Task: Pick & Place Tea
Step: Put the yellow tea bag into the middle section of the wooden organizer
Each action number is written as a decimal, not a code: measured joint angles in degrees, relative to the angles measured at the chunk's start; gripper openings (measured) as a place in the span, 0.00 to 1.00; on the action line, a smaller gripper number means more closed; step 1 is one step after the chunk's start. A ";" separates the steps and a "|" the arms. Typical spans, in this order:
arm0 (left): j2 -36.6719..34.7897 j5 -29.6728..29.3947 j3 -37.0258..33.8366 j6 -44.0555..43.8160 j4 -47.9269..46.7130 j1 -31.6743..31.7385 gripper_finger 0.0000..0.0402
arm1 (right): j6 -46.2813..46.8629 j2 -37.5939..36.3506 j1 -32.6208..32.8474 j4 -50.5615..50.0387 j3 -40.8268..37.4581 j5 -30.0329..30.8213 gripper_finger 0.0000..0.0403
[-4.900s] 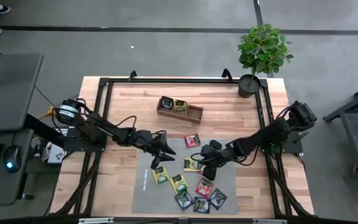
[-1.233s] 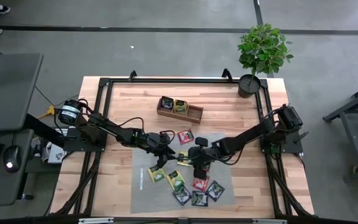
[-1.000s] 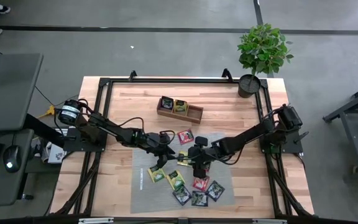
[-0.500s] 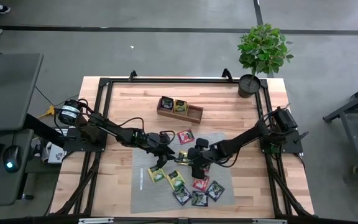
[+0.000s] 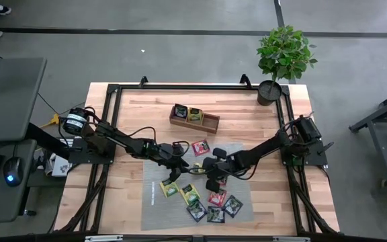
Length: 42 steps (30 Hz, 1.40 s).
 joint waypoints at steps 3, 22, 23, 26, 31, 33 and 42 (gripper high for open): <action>0.00 0.00 0.00 0.00 0.00 0.00 0.36 | -0.07 0.01 0.00 0.40 -0.06 -0.20 0.10; 0.00 4.96 0.00 0.63 3.06 2.00 0.36 | 4.16 -3.69 1.99 -0.64 -0.39 17.70 0.05; 0.00 5.73 0.00 0.63 3.95 2.55 0.36 | 4.13 -3.75 2.16 -0.63 -0.39 18.04 0.05; 0.00 7.02 0.00 0.59 6.86 4.34 0.36 | 3.42 -4.16 2.80 -0.45 -0.39 18.04 0.05; 0.00 10.86 0.00 -1.93 11.10 7.13 0.36 | 3.13 -5.62 3.91 -1.05 -0.33 21.08 0.05; 0.00 11.57 0.00 -4.18 11.31 7.84 0.36 | 3.14 -6.54 4.23 -1.26 -0.31 22.42 0.05; 0.00 10.41 0.00 -11.63 10.83 8.39 0.36 | -0.82 -7.34 4.15 -3.85 1.23 23.49 0.05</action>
